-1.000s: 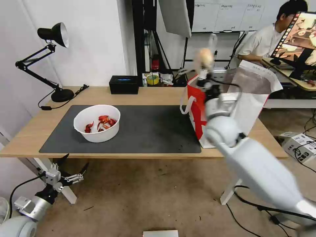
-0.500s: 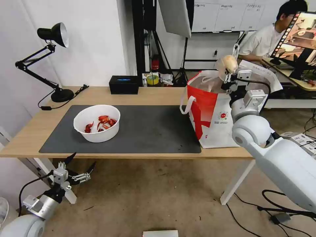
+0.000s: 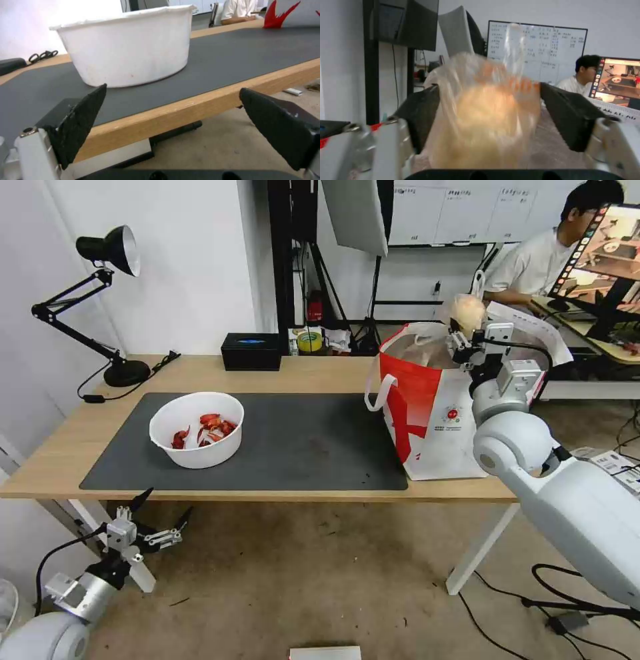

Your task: Pick up the trash from the table and place it into the takeout bag.

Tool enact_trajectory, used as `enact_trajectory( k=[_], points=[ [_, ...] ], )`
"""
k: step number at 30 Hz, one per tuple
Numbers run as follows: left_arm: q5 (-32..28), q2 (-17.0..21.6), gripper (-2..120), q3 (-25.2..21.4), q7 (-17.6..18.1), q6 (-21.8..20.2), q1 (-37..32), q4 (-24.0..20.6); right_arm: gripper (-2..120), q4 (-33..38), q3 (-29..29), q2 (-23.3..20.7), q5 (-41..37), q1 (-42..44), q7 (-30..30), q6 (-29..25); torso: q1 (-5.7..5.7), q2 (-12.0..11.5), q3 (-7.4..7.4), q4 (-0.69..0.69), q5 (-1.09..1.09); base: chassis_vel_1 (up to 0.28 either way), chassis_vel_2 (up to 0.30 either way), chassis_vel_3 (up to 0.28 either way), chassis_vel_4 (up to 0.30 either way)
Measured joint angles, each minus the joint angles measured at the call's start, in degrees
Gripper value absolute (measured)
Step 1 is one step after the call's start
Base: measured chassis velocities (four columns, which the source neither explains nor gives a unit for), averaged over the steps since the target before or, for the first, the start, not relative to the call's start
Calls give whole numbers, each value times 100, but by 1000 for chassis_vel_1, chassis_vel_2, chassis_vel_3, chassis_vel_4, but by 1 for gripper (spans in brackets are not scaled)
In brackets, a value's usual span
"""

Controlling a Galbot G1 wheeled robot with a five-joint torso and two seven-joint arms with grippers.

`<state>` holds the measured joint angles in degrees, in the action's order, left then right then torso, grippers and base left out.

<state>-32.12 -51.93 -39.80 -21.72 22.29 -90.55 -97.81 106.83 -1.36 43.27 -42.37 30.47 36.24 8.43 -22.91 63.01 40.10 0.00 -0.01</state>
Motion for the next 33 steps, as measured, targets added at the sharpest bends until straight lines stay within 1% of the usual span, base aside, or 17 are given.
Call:
enact_trajectory(
  k=[1,3,4,5,6,19,23,26,29,33],
  points=[
    [0,0,100,0,0,0,0,0,80,0,0,0,0,0,0,0,0,0,0,0,0,0,0,0,0],
    [-1,2,100,33,1,0,35,38,89,-51,-13,15,0,-34,-7,1,0,0,0,0,0,0,0,0,0],
    [-1,2,100,33,1,0,35,38,89,-51,-13,15,0,-34,-7,1,0,0,0,0,0,0,0,0,0],
    [-1,3,100,50,1,-1,56,60,95,-81,-23,28,0,-60,-12,1,0,0,0,0,0,0,0,0,0],
    [-1,5,100,63,2,0,75,79,99,-113,-38,40,1,-87,-19,1,0,0,0,0,0,0,0,0,0],
    [-41,72,100,58,7,-1,105,100,100,-189,-148,138,1,-176,-40,0,0,0,0,0,0,0,0,0,0],
    [-45,65,100,57,8,-1,134,116,100,-163,-149,146,-8,-173,-42,-100,0,0,0,0,1,0,0,0,0],
    [-47,59,100,51,10,-2,152,126,100,-36,-149,135,-18,-133,-72,-209,0,0,0,0,0,0,0,0,0],
    [-63,64,100,24,12,-2,150,133,100,245,-147,73,-165,17,-300,-368,0,1,0,0,0,0,0,0,0],
    [-73,69,100,2,13,-2,140,140,100,445,-143,27,-304,139,-448,-460,0,1,0,0,1,0,0,0,0]
  ],
)
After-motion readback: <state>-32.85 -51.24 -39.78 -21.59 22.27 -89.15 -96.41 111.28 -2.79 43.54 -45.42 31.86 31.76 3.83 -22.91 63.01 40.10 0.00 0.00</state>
